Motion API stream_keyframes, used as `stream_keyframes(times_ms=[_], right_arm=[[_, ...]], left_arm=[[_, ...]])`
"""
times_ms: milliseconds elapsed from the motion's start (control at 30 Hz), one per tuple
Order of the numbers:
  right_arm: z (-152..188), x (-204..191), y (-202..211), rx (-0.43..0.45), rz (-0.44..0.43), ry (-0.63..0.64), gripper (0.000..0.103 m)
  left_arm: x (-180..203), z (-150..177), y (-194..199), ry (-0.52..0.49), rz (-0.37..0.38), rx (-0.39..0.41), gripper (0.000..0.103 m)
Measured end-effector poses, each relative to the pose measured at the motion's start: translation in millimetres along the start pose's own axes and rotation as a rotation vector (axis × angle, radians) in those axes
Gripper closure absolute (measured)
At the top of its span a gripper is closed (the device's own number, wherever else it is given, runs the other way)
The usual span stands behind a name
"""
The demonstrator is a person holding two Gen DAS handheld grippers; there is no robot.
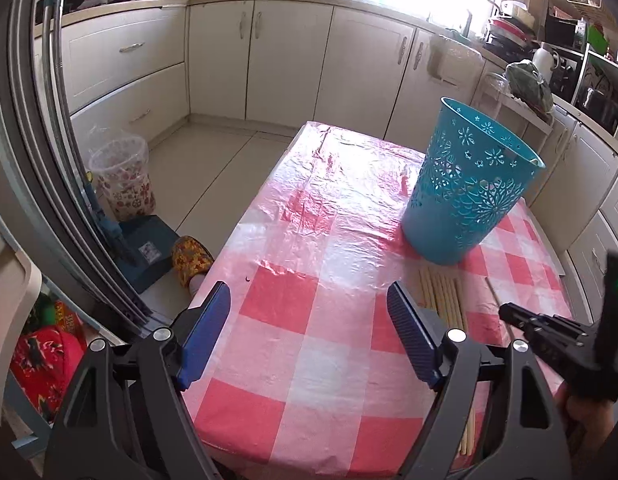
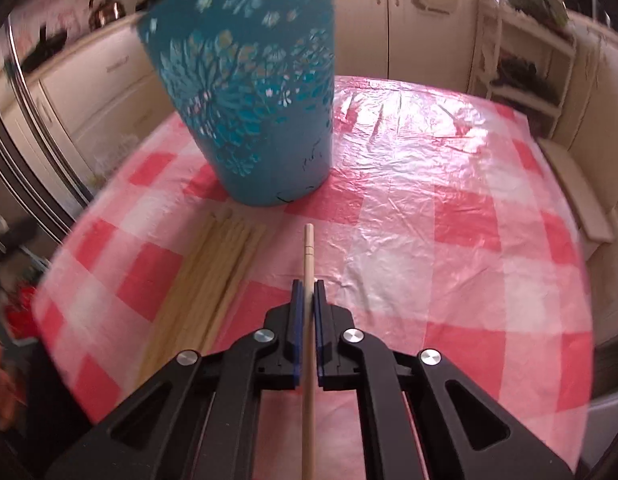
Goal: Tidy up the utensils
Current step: 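Close the right tool on a single chopstick and lift it, then carry the chopstick over the blue basket and open the right tool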
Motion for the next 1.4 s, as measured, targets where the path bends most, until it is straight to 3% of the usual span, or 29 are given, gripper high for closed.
stream_keyframes(times_ms=[67,167,267,333,467,667,967,1100,1267,1400], right_arm=[[-6.3,13.5,24.8,0.038,-0.104,-0.104,0.097],[-34.3,22.4,76.1,0.177,-0.247,-0.194,0.097],[-80.5,15.3,117.4,0.341,-0.307,-0.222,0.097],[-115.0,5.8,130.5,0.435,-0.312,-0.240,0.097],[-176.3,-11.5,121.7,0.539,-0.285,-0.274,0.097],[-219.1,-23.3,71.6,0.523,-0.193,-0.288,0.097],[-195.1,-24.6,40.4,0.418,-0.135,-0.216,0.097],[-185.8,-26.4,40.8,0.394,-0.125,-0.178,0.085],[-158.4,-8.5,83.5,0.464,-0.139,-0.199,0.082],[-105.4,4.4,120.4,0.507,-0.098,-0.206,0.071]], left_arm=[[-5.2,5.2,1.7,0.014,0.006,-0.009,0.026],[-12.8,11.2,-4.5,0.062,0.015,-0.043,0.026],[-13.6,15.5,-6.7,0.088,0.029,-0.059,0.026],[-8.6,14.8,-3.2,0.077,0.034,-0.050,0.026],[0.9,10.8,5.4,0.056,0.047,-0.031,0.026],[-5.7,9.6,6.0,0.086,0.055,-0.035,0.025],[-19.1,9.9,3.8,0.128,0.055,-0.040,0.025],[-16.5,8.2,9.9,0.123,0.053,-0.027,0.024],[-14.8,6.4,19.0,0.118,0.045,-0.012,0.021],[-14.0,8.6,21.9,0.121,0.040,-0.015,0.021]])
Point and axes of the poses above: each gripper's, at about its wrist camera, not at the fingertips, and y roughly against the way its jaws point, x to its right, z to its underside, the point moved 3 cm from there along -y, roughly the way its jaws point, and after that the axes turned 13 degrees about z, right-handed, at the moved point
